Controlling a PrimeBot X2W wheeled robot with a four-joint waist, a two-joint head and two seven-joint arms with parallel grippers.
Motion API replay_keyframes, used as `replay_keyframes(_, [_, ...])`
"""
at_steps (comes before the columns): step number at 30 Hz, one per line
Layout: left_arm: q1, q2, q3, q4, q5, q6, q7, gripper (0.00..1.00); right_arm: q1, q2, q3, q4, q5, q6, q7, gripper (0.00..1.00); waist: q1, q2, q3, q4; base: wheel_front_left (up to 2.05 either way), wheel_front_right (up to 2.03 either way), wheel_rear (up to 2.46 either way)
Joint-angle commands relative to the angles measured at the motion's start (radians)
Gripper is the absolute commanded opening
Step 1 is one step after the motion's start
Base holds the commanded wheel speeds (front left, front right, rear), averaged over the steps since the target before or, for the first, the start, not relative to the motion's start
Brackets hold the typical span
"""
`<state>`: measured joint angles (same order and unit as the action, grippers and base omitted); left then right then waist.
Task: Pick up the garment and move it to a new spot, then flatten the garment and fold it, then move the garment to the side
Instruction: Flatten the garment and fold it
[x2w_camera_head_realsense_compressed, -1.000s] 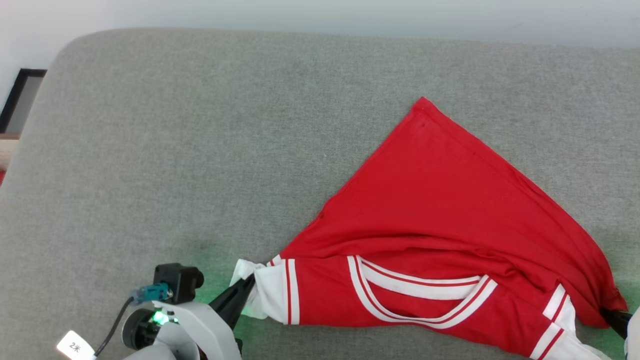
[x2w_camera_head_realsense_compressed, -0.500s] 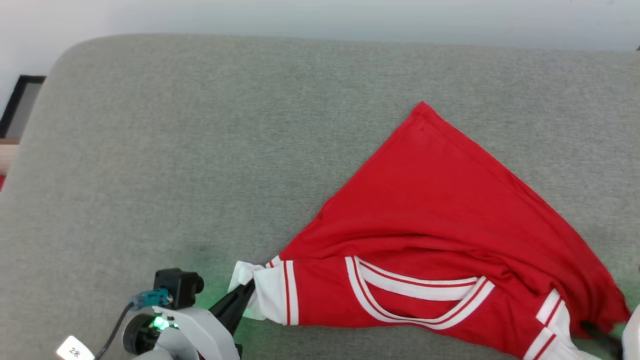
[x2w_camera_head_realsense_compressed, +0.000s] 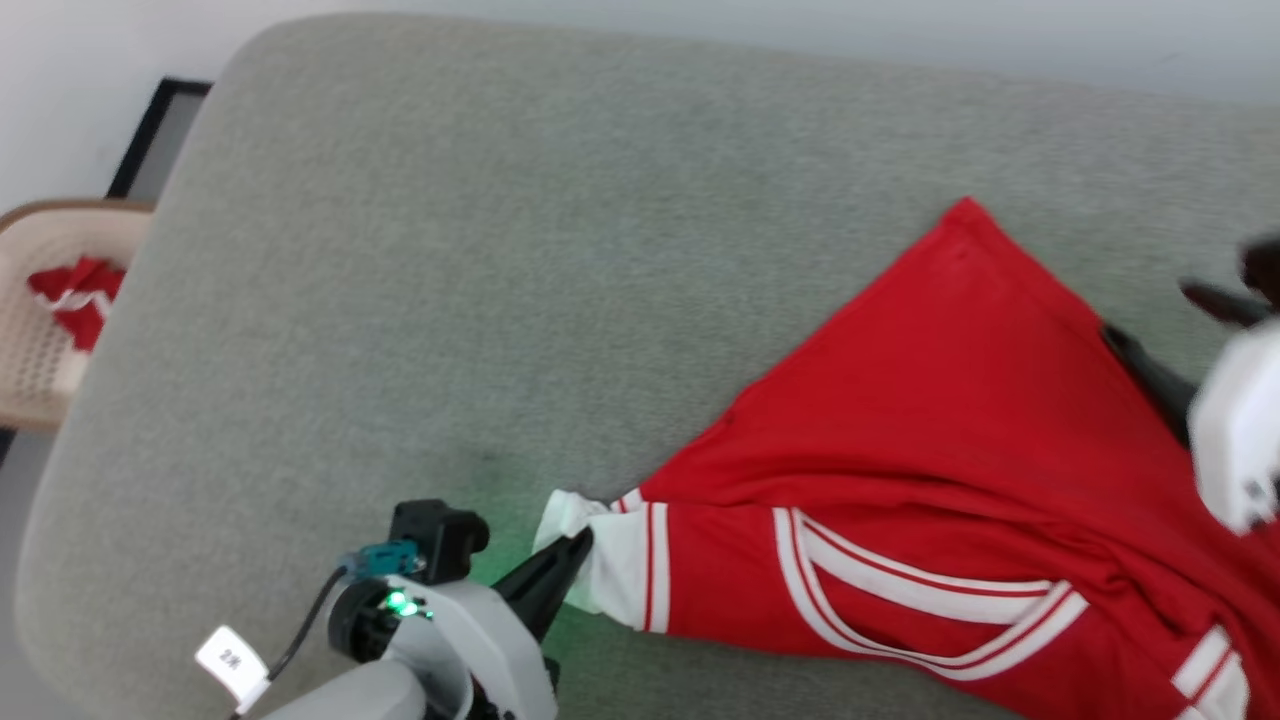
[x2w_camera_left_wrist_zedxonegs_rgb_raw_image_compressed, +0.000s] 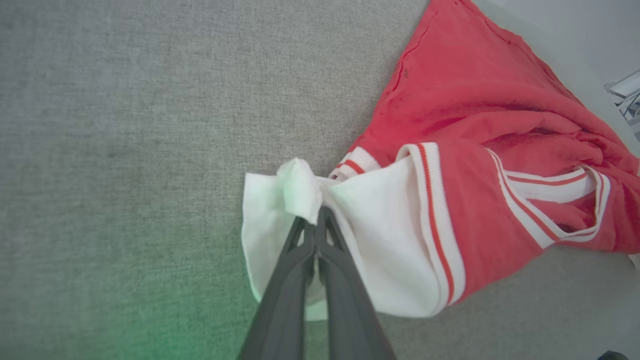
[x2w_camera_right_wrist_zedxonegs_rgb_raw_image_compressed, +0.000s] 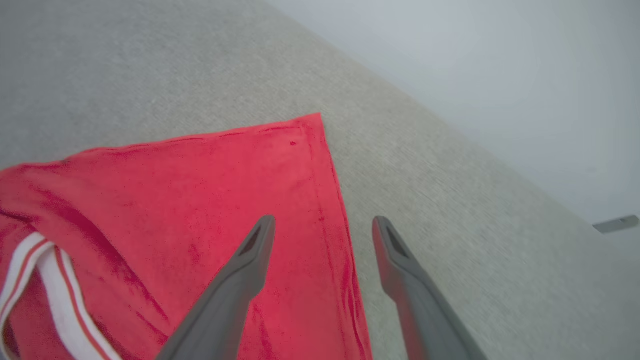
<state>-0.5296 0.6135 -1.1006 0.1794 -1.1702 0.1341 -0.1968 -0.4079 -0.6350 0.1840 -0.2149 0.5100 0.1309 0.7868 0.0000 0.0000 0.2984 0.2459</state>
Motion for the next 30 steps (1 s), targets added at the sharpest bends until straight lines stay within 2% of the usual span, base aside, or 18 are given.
replay_keyframes(1, [-0.012,-0.01,-0.003,0.006,0.007,-0.007,0.0,0.0,-0.052,-0.001,0.046,0.05,-0.007,0.0,-0.031,1.0,0.0,0.0,0.035,0.044,0.0,0.0,0.0])
replay_keyframes(6, [-0.044,-0.052,-0.011,0.036,0.017,-0.033,0.004,0.0,-0.287,-0.011,0.256,0.325,0.014,0.0,-0.128,1.0,0.0,0.0,0.065,0.095,0.0,0.0,0.0])
replay_keyframes(12, [-0.069,-0.099,-0.02,0.076,0.022,-0.061,0.004,0.0,-0.496,-0.024,0.474,0.601,0.074,0.0,-0.145,1.0,0.0,0.0,0.091,0.15,0.0,0.0,0.0])
replay_keyframes(16, [-0.076,-0.118,-0.023,0.099,0.021,-0.072,0.0,0.0,-0.564,-0.022,0.591,0.745,0.139,0.0,-0.104,1.0,0.0,0.0,0.101,0.173,0.0,0.0,0.0])
replay_keyframes(21, [-0.075,-0.13,-0.021,0.121,0.012,-0.083,-0.002,0.0,-0.583,-0.024,0.715,0.869,0.238,-0.001,0.023,1.0,0.0,0.0,0.105,0.188,0.0,0.0,0.0])
replay_keyframes(23, [-0.073,-0.131,-0.02,0.129,0.009,-0.085,-0.003,0.0,-0.578,-0.032,0.755,0.91,0.279,0.0,0.107,0.0,0.0,0.0,0.105,0.188,0.0,0.0,0.0])
replay_keyframes(25, [-0.071,-0.13,-0.017,0.135,0.007,-0.086,-0.005,0.0,-0.59,-0.047,0.789,0.923,0.297,0.0,0.157,0.0,0.0,0.0,0.105,0.183,0.0,0.0,0.0])
replay_keyframes(30, [-0.08,-0.102,-0.01,0.135,-0.007,-0.091,0.019,0.0,-0.67,-0.031,0.783,0.939,0.327,-0.001,0.117,0.0,0.0,0.0,0.089,0.142,0.0,0.0,0.0])
